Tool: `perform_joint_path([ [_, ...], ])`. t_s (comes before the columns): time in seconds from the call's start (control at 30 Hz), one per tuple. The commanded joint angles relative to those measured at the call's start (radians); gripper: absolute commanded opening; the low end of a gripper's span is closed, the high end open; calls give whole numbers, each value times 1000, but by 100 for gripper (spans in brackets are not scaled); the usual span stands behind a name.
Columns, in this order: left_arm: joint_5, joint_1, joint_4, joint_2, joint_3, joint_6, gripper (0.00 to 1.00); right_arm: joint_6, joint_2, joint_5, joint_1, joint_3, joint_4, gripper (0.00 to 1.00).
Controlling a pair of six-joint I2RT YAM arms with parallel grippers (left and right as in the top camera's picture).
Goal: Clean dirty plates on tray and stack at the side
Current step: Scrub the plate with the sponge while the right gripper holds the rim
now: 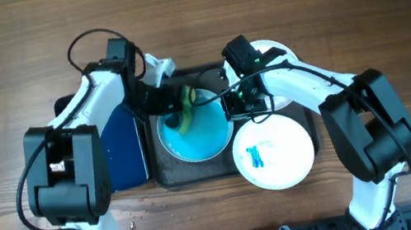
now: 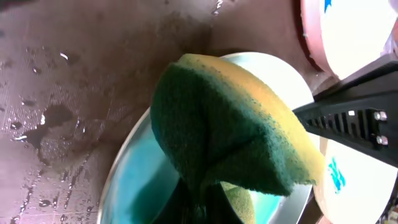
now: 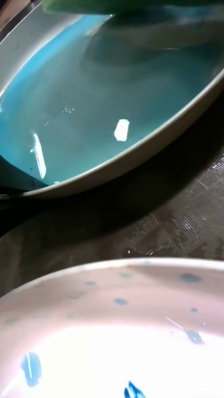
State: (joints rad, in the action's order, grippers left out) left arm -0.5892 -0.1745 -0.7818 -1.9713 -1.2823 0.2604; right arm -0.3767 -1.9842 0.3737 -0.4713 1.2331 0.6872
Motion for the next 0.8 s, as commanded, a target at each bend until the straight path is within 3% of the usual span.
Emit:
perform_joint_path([
  [0.0,-6,2,-9,29,-24,52,4,11,-22,-33,-9,-11,6,4],
  [0.13,26,5,-78,28,-24,94,4,11,-22,-33,-9,-11,6,4],
  [0.23,138,32,-118,28,-24,-72,4,15,-22,-33,-9,-11,6,4],
  [0.33,125,47,-135,28,-24,-108,4,34,-22,-33,-9,-11,8,4],
  [0.4,21,45,-131,26,-24,-26,4,34,-22,-33,-9,-11,7,4],
  [0.6,-30,14,-60,-57,-24,10,4,37,-22,-34,-9,-11,26,5],
  [0.77,-225,-8,-55,-98,-24,74,4,39,-22,-34,-9,-11,29,4],
])
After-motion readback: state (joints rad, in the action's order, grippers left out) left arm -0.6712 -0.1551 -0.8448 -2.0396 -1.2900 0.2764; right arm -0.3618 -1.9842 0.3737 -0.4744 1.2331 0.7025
